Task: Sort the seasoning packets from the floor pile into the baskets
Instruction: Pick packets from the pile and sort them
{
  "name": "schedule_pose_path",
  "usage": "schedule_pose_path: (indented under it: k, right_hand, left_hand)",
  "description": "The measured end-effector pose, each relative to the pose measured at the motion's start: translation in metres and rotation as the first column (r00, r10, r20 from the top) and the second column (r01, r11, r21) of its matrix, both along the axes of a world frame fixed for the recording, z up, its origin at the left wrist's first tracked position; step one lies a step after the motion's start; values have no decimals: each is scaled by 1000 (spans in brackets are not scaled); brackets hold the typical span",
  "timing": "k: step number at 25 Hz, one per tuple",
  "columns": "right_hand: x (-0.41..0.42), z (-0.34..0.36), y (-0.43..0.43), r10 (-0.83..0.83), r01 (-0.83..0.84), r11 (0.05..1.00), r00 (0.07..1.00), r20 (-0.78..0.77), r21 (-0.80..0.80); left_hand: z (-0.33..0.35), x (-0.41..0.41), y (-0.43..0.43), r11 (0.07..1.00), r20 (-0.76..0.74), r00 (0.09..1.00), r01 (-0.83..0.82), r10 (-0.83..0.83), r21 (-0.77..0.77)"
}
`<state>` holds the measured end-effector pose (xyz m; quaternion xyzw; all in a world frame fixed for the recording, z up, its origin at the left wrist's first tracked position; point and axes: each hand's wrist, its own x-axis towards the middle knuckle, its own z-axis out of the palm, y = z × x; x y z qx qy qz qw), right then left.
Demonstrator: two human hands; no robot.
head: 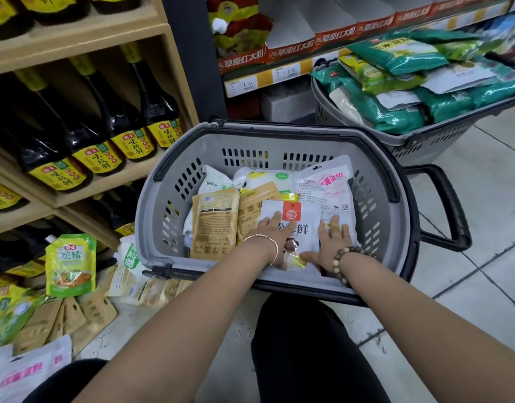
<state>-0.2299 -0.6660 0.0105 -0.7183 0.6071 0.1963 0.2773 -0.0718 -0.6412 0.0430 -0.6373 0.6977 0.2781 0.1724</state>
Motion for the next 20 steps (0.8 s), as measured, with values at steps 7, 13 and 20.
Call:
schedule_pose_path:
  k: [7, 13, 20]
  right_hand:
    - [-3, 6, 3, -58, 69, 992, 994, 96, -110]
    - [5, 41, 10, -80, 194, 903, 953, 292, -384]
    - [134, 94, 54, 189, 139, 789, 872, 451, -598]
  left_hand:
    - [3, 7, -1, 997, -19, 997, 72, -72, 4]
    - [32, 47, 10, 992, -208, 975, 57, -79, -108]
    - [73, 167, 63, 867, -420, 902, -284, 96, -411]
